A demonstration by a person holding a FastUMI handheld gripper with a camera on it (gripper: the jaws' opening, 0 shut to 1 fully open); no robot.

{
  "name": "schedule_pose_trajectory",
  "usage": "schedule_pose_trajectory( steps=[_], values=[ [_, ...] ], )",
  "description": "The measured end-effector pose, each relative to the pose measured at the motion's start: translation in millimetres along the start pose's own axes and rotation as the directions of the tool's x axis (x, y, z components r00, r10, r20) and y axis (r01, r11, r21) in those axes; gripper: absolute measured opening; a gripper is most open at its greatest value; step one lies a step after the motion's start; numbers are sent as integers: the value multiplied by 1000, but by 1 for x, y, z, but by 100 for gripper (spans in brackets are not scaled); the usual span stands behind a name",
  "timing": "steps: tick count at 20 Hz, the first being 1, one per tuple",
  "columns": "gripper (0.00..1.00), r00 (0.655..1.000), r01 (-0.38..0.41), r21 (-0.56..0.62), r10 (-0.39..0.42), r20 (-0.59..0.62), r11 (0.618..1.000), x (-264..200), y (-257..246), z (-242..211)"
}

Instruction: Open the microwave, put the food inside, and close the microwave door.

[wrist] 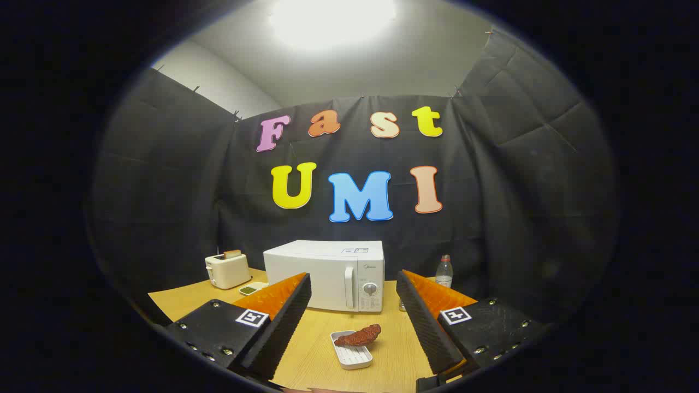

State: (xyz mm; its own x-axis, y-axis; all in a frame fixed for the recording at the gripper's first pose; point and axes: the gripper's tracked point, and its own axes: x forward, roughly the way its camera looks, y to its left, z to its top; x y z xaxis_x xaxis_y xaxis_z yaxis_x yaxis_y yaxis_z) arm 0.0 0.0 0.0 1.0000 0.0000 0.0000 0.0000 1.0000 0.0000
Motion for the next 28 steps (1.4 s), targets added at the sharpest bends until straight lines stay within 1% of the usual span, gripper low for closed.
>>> schedule_pose_trajectory(
  steps=[28],
  values=[
    [99,998,-37,-14,37,-42,999,12,17,-18]
  ],
)
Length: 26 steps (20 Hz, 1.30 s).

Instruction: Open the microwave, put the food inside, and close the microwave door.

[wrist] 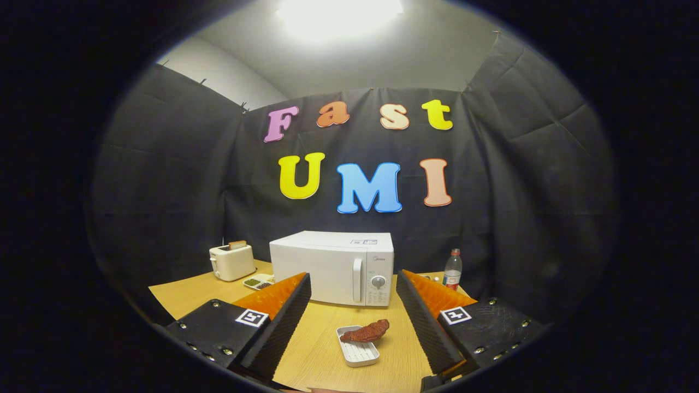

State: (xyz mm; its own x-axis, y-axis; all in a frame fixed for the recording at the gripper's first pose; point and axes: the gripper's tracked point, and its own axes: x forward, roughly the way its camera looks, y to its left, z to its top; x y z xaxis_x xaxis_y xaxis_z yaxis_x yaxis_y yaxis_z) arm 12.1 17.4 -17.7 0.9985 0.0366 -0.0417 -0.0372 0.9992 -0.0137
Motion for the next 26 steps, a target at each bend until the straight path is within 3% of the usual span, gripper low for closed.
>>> schedule_pose_trajectory(
  steps=[7,12,18,26],
  values=[
    [99,1000,-17,37,18,-4,999,22,3,-8],
    [99,1000,18,34,-18,22,999,50,-4,-13],
    [99,1000,-18,76,17,15,997,97,9,-24],
    [99,999,35,41,-35,-1,999,160,5,-66]
  ],
)
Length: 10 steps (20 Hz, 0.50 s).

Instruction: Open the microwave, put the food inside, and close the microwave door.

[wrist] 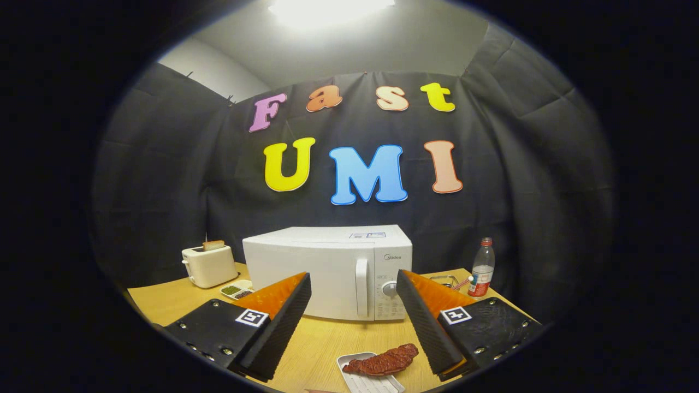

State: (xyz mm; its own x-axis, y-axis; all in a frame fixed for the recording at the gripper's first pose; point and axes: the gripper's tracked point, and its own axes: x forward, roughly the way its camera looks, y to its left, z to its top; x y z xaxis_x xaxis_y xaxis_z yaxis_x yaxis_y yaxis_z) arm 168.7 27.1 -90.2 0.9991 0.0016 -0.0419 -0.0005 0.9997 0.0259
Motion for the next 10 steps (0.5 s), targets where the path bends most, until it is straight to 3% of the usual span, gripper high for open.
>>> schedule_pose_trajectory(
  steps=[10],
  values=[
    [99,997,74,-12,-74,-31,997,73,-12,-39]
  ],
)
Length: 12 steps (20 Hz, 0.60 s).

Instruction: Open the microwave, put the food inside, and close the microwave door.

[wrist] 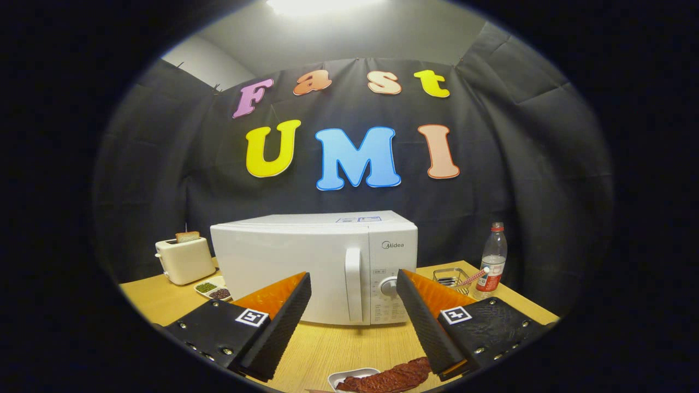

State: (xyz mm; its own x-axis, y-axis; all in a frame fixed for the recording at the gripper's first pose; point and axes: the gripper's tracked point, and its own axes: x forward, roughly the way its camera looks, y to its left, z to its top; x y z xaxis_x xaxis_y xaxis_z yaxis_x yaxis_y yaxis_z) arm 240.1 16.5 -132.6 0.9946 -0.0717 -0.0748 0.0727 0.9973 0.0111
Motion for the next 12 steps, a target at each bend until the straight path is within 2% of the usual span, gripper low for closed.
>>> schedule_pose_trajectory(
  steps=[8,9,11,12],
  values=[
    [98,999,34,0,-34,-27,999,58,-1,-38],
    [92,999,36,4,-36,-25,999,64,-1,-40],
    [92,999,45,4,-45,-14,999,76,-2,-42],
    [89,999,49,2,-49,-20,999,83,-2,-46]
  ],
)
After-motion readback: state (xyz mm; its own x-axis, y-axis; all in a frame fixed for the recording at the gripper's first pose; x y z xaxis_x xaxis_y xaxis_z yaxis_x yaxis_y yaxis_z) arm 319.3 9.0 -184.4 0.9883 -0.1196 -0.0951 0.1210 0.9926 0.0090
